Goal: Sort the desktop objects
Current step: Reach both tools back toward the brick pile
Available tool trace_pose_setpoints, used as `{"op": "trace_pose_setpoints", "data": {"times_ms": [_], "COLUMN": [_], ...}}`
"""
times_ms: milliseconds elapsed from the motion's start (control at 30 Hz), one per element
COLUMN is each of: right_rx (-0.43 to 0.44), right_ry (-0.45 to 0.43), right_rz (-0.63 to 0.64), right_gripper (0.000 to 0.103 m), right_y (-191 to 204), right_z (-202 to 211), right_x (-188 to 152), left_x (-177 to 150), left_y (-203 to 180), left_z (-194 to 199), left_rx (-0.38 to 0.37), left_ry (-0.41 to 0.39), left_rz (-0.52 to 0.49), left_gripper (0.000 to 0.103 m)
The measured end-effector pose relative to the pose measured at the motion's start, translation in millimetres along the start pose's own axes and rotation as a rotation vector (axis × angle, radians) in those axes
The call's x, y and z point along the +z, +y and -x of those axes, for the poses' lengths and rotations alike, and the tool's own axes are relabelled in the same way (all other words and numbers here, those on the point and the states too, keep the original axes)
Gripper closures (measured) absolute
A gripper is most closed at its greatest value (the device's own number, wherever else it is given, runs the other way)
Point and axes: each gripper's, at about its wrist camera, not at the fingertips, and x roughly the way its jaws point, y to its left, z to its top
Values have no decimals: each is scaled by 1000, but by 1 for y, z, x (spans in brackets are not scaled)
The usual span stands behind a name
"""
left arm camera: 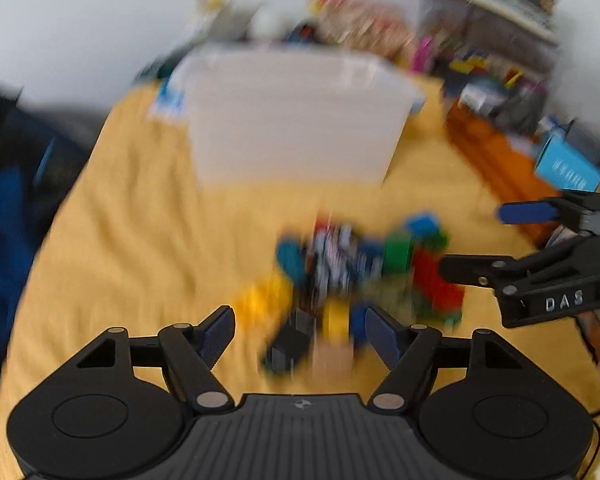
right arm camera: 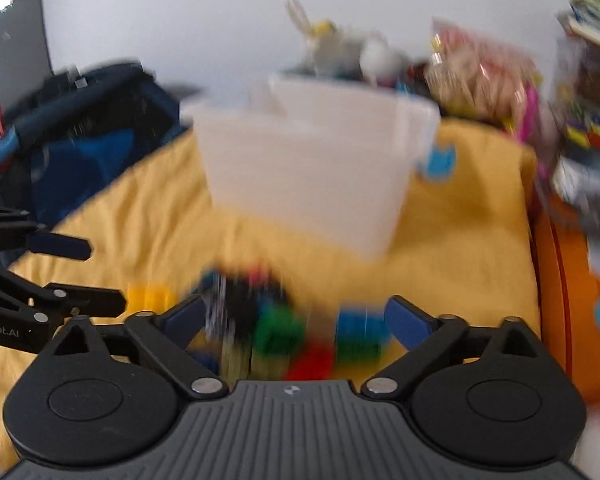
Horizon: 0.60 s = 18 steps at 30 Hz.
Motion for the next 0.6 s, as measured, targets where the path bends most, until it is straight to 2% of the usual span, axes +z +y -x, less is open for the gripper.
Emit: {"op": "trace_pose_setpoints", "data": {"times_ms": [67, 100, 167, 233, 267, 333, 367, 433, 500, 600], "right_rx": [-76, -95, -68, 14, 44, 64, 78, 141, 189, 187], "right_ry": [61, 50, -75, -191, -185, -103, -71, -43, -13, 7], "right_rz": [45, 72, 112, 161, 195, 232, 229, 198, 151, 148], "right_gripper": [0, 0, 1, 1, 1, 5, 8, 23, 26, 32], "right_y": [16, 22, 32, 37, 41, 47, 48, 46, 44, 51], "right_z": [-1, 3, 20, 33, 32, 24, 20, 12, 1, -11], "right_x": [-16, -26, -45, -56, -56, -48, -43, -35, -23, -18], "left_x": [-14, -22, -30, -33, -33, -31, -32, -35, -40, -44], "left_y": [-4, -6, -9, -12, -13, -13, -13, -11, -8, -6], "left_z": [-1, 0, 3, 6, 7, 11, 12, 19, 27, 27], "left_rx": [32, 24, 11, 9, 10, 40, 58, 85, 102, 114], "left_ry": [43, 53, 54, 47, 43, 28, 14, -10, -22, -19], "left_rz": [21, 17, 5, -15, -19, -32, -35, -42, -46, -61], "left_gripper": [28, 28, 28, 28, 28, 29, 29, 29, 29, 29]}}
